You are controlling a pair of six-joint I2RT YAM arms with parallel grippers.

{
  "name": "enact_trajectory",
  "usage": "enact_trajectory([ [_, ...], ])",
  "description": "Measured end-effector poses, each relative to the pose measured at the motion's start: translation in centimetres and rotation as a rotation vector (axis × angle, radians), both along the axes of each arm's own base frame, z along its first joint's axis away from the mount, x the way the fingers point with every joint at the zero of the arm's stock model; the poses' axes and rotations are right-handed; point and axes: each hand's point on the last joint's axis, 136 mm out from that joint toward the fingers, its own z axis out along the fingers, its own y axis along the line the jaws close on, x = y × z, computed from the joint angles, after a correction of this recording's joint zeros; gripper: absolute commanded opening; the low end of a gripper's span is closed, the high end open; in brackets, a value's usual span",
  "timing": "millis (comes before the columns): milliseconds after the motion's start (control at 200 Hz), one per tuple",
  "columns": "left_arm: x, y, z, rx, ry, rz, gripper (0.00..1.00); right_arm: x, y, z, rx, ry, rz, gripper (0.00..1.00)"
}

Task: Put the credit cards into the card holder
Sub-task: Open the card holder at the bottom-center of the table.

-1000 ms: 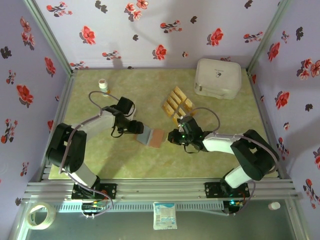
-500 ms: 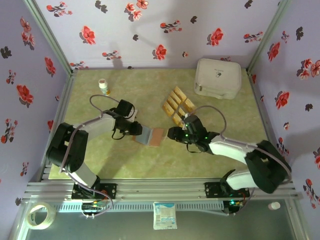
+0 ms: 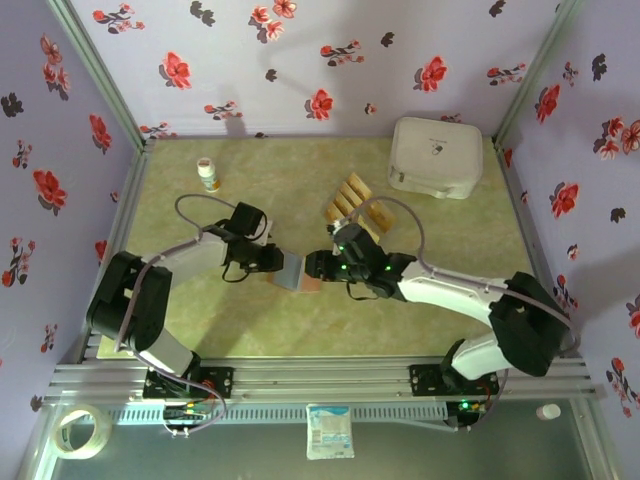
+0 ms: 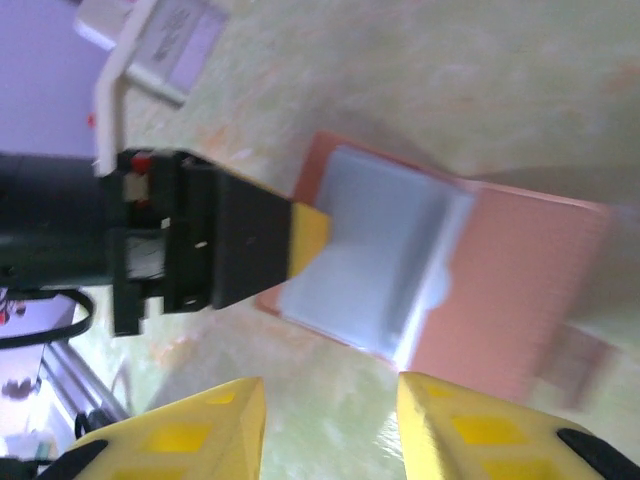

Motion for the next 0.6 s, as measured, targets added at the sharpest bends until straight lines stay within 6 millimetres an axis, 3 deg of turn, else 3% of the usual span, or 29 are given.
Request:
enact_trajectory([
  [105,0.0,-0.1,0.3,-0.004,-0.006,0.000,0.24,-0.4,2.1,0.5,0.000,-0.019,0.049,0.36],
  [210,0.0,-0.1,0.3,-0.006,-0.006,0.003,0.24,-0.4,2.5,-1.2,-0.040,-0.011,0.060,0.35],
  [340,0.0,-0.1,0.3,-0.005,-0.005,0.004,0.24,0.4,1.6,-4.7,-0.118,0.017,0.032,0.33],
  [515,-0.1,0.0,0.2,-0.004,-0.003,0.004,0.24,0.5,-1.6,-10.1,-0.211,0.082,-0.015,0.31],
  [600,-0.1,0.0,0.2,-0.004,-0.003,0.005,0.25,0.7,-1.9,-11.0,-0.208,0.088,-0.022,0.29],
])
